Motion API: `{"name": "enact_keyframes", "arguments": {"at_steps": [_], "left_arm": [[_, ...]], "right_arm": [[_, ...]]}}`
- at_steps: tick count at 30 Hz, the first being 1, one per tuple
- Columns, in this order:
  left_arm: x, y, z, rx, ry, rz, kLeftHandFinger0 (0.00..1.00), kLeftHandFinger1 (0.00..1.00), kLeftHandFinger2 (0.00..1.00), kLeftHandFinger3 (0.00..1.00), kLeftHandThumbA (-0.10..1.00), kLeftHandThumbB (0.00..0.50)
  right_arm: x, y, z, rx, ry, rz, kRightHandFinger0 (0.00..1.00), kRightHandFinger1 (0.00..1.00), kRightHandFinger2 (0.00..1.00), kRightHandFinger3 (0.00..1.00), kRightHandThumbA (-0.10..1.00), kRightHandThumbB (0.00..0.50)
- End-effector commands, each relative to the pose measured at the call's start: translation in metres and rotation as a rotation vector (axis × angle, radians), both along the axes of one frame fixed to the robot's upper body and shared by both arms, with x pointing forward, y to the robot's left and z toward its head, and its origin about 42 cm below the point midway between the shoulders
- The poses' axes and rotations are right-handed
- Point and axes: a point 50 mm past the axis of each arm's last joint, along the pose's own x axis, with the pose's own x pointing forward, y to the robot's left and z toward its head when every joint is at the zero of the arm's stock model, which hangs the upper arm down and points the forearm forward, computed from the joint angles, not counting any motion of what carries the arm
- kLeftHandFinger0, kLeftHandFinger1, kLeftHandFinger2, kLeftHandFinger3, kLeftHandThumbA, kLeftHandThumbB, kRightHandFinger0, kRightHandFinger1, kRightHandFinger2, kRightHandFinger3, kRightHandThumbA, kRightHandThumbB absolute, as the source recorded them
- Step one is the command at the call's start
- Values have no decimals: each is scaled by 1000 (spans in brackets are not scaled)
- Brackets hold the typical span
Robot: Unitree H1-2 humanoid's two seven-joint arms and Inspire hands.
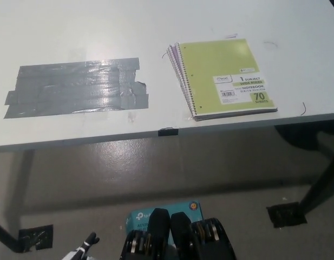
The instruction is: The robot uses its right hand to align two notebooks stacked together until they are fully overlapped
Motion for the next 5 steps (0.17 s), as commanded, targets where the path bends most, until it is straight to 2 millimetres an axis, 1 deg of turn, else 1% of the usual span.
{"name": "enact_keyframes", "arguments": {"at_steps": [1, 2, 3, 5], "left_arm": [[3, 9, 7, 21, -20, -16, 420, 458, 519, 1000, 1000, 500], [2, 9, 7, 25, -19, -16, 417, 455, 516, 1000, 1000, 500], [4, 10, 6, 26, -22, -12, 411, 448, 509, 1000, 1000, 500], [4, 9, 6, 24, -17, -10, 426, 462, 515, 1000, 1000, 500]], "right_arm": [[5, -12, 8, -12, 2, -20, 1000, 1000, 1000, 1000, 489, 207], [5, -12, 8, -13, 7, -21, 1000, 1000, 1000, 1000, 491, 205], [8, -12, 8, -14, -2, -18, 1000, 1000, 1000, 1000, 471, 206], [7, -12, 8, -13, -5, -22, 1000, 1000, 1000, 1000, 466, 210]]}}
